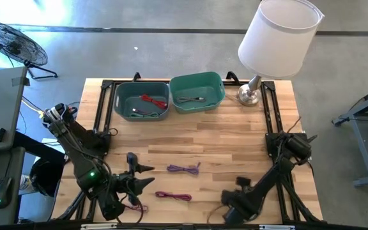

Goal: Pick & Place USB Port
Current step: Put the black and blue charger cable into the green bin, then put the purple charger cable into the blue bin

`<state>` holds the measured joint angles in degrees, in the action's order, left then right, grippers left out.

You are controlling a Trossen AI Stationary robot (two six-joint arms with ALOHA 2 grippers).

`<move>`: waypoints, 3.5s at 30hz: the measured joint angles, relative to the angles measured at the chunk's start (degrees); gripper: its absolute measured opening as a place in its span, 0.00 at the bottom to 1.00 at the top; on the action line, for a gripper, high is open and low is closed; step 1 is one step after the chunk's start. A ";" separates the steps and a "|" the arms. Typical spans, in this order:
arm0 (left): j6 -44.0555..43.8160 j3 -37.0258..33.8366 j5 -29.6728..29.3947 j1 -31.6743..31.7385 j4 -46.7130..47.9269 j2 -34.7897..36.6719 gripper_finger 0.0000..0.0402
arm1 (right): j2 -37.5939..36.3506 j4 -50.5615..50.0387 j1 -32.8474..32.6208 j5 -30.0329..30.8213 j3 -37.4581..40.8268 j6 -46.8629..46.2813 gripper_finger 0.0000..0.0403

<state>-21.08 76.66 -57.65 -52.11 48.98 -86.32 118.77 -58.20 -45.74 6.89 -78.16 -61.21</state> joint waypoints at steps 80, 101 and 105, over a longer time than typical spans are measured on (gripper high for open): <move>12.82 5.44 21.39 14.59 19.86 8.87 0.46 | -12.99 27.26 28.91 -0.77 0.21 61.34 0.54; 5.22 3.88 28.72 14.59 19.61 8.86 0.46 | 0.10 30.15 30.80 -4.60 -0.01 53.58 0.31; 7.16 -0.04 28.79 14.59 17.30 8.83 0.46 | 0.23 30.65 30.88 -9.03 -0.01 56.28 0.05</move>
<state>-13.92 76.63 -28.86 -37.52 66.28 -77.49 119.00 -27.55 -14.85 -2.14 -78.17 -4.93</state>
